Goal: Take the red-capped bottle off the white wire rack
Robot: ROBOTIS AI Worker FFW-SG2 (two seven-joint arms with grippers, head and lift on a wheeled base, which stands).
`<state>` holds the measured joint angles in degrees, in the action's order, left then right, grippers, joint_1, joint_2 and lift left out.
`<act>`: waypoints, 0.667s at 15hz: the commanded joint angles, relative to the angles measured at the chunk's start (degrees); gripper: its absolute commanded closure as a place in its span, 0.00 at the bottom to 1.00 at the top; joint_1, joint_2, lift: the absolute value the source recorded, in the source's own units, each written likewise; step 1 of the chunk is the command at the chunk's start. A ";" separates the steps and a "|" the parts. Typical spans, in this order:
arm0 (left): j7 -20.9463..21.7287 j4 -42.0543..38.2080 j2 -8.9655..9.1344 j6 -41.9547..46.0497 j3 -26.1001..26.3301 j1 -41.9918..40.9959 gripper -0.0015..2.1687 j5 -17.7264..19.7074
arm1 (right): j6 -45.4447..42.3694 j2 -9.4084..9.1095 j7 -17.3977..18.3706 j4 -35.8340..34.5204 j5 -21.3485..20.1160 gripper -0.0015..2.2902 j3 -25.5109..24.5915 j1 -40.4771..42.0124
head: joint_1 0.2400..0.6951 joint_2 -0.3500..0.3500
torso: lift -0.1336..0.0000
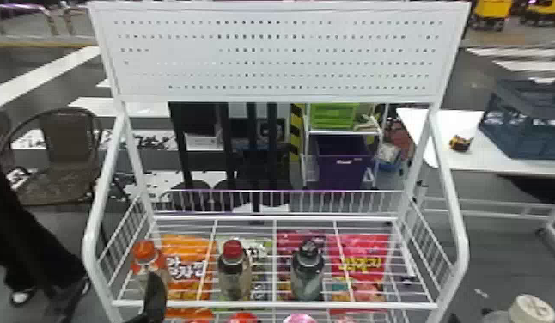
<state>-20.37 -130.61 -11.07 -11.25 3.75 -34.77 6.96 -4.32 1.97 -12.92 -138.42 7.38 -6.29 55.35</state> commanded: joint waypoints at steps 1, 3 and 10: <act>0.16 4.48 -0.27 0.56 3.64 1.89 0.02 -0.37 | 0.06 -0.04 0.00 0.08 -0.18 0.62 0.05 -0.24 | 0.57 0.50 | 1.00; 0.16 11.78 -0.27 6.89 7.85 4.79 0.02 -1.95 | 0.23 -0.04 0.00 -0.01 -0.26 0.62 0.05 -0.42 | 0.57 0.50 | 1.00; -0.90 29.18 0.52 18.67 16.82 14.55 0.04 -1.95 | 0.23 0.13 0.00 1.31 0.35 0.62 -0.13 -0.77 | 0.57 0.50 | 1.00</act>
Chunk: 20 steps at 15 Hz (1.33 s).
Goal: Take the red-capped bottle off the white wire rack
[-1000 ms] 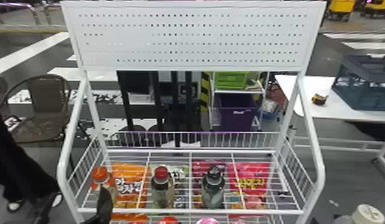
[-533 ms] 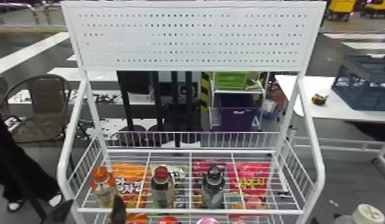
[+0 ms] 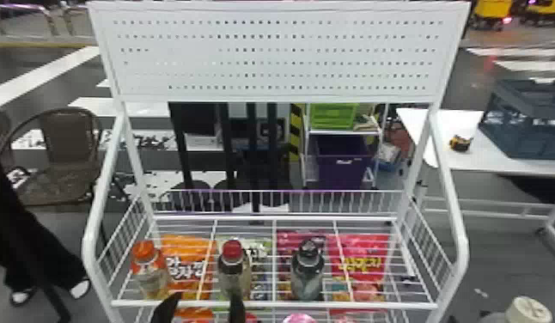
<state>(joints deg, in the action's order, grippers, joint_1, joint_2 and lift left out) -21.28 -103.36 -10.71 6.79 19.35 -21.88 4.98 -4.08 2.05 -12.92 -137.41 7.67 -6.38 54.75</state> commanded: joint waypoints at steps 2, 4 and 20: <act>0.01 3.60 0.16 0.80 2.36 3.51 0.04 0.11 | 0.00 -0.12 0.00 0.30 -0.03 0.62 0.32 -0.44 | 0.57 0.50 | 1.00; 0.01 6.07 0.25 0.80 3.33 5.62 0.04 0.20 | -0.18 -0.12 0.00 0.30 -0.03 0.62 0.49 -0.53 | 0.57 0.50 | 1.00; 0.09 21.53 2.71 1.68 5.44 19.16 0.05 1.26 | -1.94 0.06 -0.09 0.22 0.15 0.62 -0.56 0.97 | 0.57 0.50 | 1.00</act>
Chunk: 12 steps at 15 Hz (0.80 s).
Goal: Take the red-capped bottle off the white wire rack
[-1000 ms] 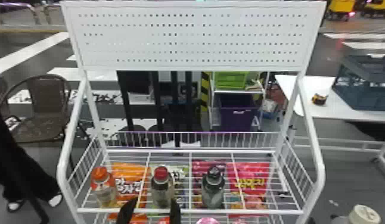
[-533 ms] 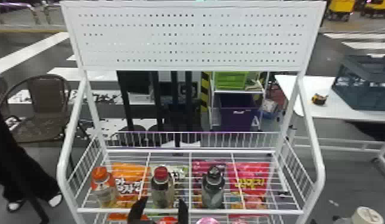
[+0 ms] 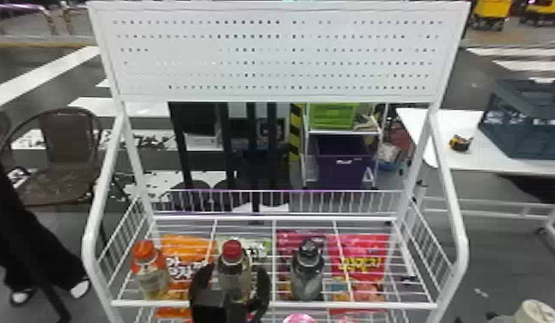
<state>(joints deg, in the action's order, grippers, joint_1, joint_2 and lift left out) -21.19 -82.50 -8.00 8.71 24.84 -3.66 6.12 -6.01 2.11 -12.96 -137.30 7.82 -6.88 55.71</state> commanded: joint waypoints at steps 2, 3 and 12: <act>0.45 1.02 0.00 -1.47 -0.40 1.37 0.51 0.21 | -0.01 0.00 -0.05 0.10 0.00 0.62 -0.23 -0.17 | 0.57 0.50 | 1.00; -0.17 1.02 0.00 -1.64 -0.40 1.29 0.87 0.29 | -0.01 -0.09 0.04 0.10 0.00 0.62 -0.32 -0.26 | 0.57 0.50 | 1.00; -3.33 -30.09 -4.48 -17.11 -1.90 -13.92 0.95 -2.34 | 4.92 -0.35 0.04 -0.69 -0.52 0.62 -0.06 -2.28 | 0.57 0.50 | 1.00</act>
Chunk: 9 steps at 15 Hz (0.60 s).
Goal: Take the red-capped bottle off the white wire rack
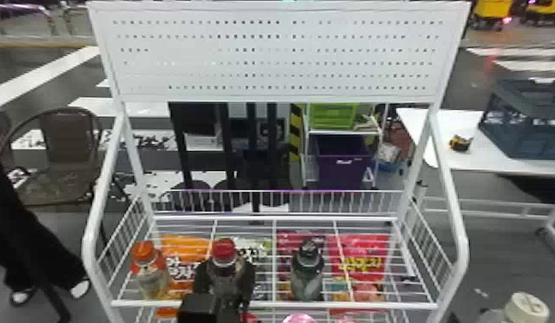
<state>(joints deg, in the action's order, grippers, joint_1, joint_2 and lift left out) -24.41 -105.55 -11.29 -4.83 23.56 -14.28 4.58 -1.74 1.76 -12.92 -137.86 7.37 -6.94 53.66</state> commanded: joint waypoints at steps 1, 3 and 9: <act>-0.02 -12.05 -2.24 -4.62 -2.03 -6.11 0.95 -0.71 | 1.00 0.00 0.00 -0.13 -0.16 0.62 0.08 -0.31 | 0.57 0.50 | 1.00; 0.06 -20.05 -3.47 -5.15 -5.81 -11.47 0.95 -1.06 | 1.00 0.00 0.00 0.05 -0.43 0.62 0.26 -0.48 | 0.57 0.50 | 1.00; 3.67 -28.75 -3.39 -4.80 -17.85 -22.10 0.95 -0.36 | 1.00 0.08 0.00 -0.39 -0.60 0.62 0.61 -0.13 | 0.57 0.50 | 1.00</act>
<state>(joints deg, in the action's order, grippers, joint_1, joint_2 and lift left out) -21.01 -133.06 -14.71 -9.99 8.24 -34.25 3.98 -0.70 1.80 -12.92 -138.17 6.73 -6.32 53.39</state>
